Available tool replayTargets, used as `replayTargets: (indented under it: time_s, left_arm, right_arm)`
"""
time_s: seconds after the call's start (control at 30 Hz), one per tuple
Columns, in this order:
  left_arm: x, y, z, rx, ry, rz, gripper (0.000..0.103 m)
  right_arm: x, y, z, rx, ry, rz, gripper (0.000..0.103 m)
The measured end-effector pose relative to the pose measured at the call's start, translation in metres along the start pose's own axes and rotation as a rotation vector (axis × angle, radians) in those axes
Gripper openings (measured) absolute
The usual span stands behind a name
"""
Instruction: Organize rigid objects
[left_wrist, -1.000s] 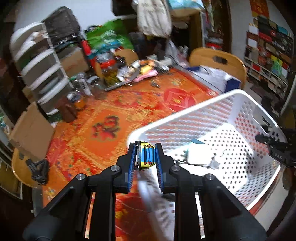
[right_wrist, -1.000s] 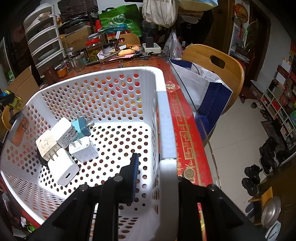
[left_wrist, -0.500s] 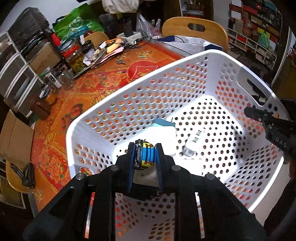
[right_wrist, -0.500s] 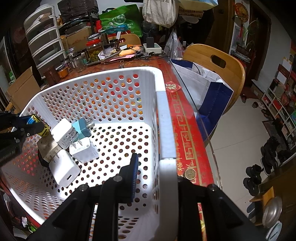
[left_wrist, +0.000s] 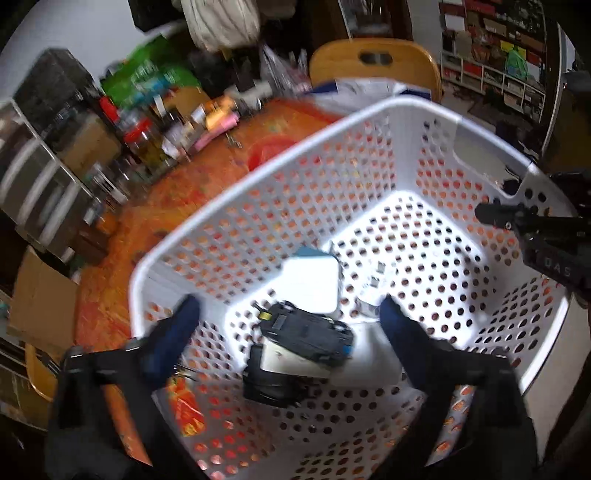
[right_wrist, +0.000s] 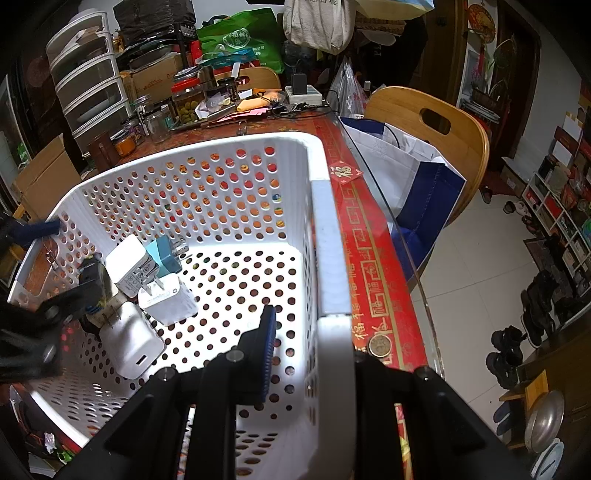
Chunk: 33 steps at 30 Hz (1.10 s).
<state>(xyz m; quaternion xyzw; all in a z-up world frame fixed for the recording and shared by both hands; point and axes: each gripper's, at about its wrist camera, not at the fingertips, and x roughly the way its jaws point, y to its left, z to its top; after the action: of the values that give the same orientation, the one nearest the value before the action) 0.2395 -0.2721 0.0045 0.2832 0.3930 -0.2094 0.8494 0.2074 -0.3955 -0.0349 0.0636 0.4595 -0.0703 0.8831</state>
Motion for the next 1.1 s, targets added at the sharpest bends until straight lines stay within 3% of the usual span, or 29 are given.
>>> replayTargets:
  time_s: [0.17, 0.2, 0.23, 0.27, 0.33, 0.43, 0.6, 0.67, 0.73, 0.83, 0.97, 1.1]
  left_arm:
    - [-0.011, 0.007, -0.006, -0.002, -0.044, 0.038, 0.103]
    - [-0.011, 0.009, -0.009, -0.004, -0.051, 0.050, 0.103]
    - [-0.013, 0.010, -0.009, -0.007, -0.056, 0.057, 0.103]
    - [-0.015, 0.011, -0.011, -0.011, -0.066, 0.062, 0.103]
    - [-0.021, 0.014, -0.017, -0.017, -0.096, 0.058, 0.103]
    - [-0.031, 0.020, -0.024, -0.043, -0.134, 0.067, 0.103]
    - [-0.061, 0.045, -0.053, -0.151, -0.212, 0.043, 0.103]
    - [-0.076, 0.054, -0.072, -0.197, -0.239, 0.052, 0.103]
    - [-0.099, 0.067, -0.099, -0.267, -0.253, 0.056, 0.103]
    - [-0.136, 0.082, -0.136, -0.339, -0.285, 0.058, 0.103]
    - [-0.196, 0.094, -0.189, -0.455, -0.340, 0.061, 0.103]
    - [-0.235, 0.079, -0.215, -0.460, -0.372, 0.056, 0.103]
  right_arm:
    - [0.000, 0.000, 0.000, 0.002, 0.006, 0.001, 0.022]
    - [0.001, 0.001, 0.000, 0.002, 0.007, 0.003, 0.028]
    - [0.001, 0.000, -0.001, 0.008, 0.010, 0.009, 0.050]
    - [0.001, 0.000, -0.001, 0.012, 0.011, 0.009, 0.083]
    - [-0.002, 0.002, -0.002, 0.007, 0.002, -0.019, 0.103]
    - [-0.024, 0.002, -0.008, 0.024, -0.076, -0.053, 0.103]
    - [-0.092, -0.003, -0.036, 0.198, -0.317, -0.054, 0.103]
    - [-0.116, 0.007, -0.052, 0.232, -0.400, -0.062, 0.103]
    - [-0.142, 0.032, -0.072, 0.208, -0.464, -0.125, 0.103]
    - [-0.175, 0.066, -0.096, 0.135, -0.494, -0.139, 0.103]
    - [-0.231, 0.115, -0.143, 0.075, -0.555, -0.063, 0.103]
    - [-0.258, 0.148, -0.170, 0.008, -0.562, -0.062, 0.103]
